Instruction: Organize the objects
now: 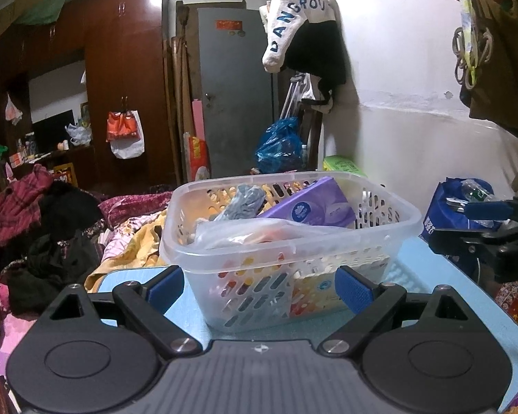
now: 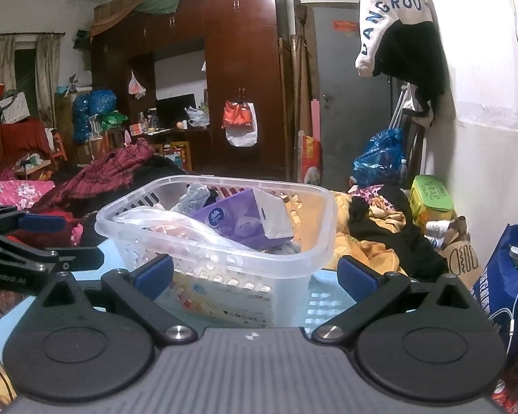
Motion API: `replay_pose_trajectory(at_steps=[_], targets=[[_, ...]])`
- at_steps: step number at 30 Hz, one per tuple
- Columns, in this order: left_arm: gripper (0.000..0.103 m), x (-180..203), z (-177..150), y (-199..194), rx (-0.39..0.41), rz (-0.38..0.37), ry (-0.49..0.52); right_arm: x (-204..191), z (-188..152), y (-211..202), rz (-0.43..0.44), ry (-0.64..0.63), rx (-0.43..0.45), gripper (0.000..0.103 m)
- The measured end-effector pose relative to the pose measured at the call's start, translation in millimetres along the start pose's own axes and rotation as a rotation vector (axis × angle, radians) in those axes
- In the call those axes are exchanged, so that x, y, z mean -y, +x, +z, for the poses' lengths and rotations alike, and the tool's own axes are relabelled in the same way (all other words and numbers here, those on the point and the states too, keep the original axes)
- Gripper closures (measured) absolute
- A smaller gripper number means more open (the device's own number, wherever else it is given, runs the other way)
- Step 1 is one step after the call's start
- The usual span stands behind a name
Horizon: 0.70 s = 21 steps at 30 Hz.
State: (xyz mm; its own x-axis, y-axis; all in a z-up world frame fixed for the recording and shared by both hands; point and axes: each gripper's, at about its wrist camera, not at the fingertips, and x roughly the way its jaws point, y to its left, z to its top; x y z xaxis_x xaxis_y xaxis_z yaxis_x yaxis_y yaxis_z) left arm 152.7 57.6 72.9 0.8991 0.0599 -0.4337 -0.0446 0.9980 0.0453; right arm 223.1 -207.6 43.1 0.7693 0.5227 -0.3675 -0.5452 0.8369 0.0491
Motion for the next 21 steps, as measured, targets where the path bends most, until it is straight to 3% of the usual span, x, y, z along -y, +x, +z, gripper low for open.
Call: replay_pose_trajectory(at_steps=[21], targets=[[0.007, 4.8, -0.5, 2.3, 0.009, -0.012, 0.003, -0.2, -1.8, -4.0, -0.004, 0.009, 0.009, 0.000]])
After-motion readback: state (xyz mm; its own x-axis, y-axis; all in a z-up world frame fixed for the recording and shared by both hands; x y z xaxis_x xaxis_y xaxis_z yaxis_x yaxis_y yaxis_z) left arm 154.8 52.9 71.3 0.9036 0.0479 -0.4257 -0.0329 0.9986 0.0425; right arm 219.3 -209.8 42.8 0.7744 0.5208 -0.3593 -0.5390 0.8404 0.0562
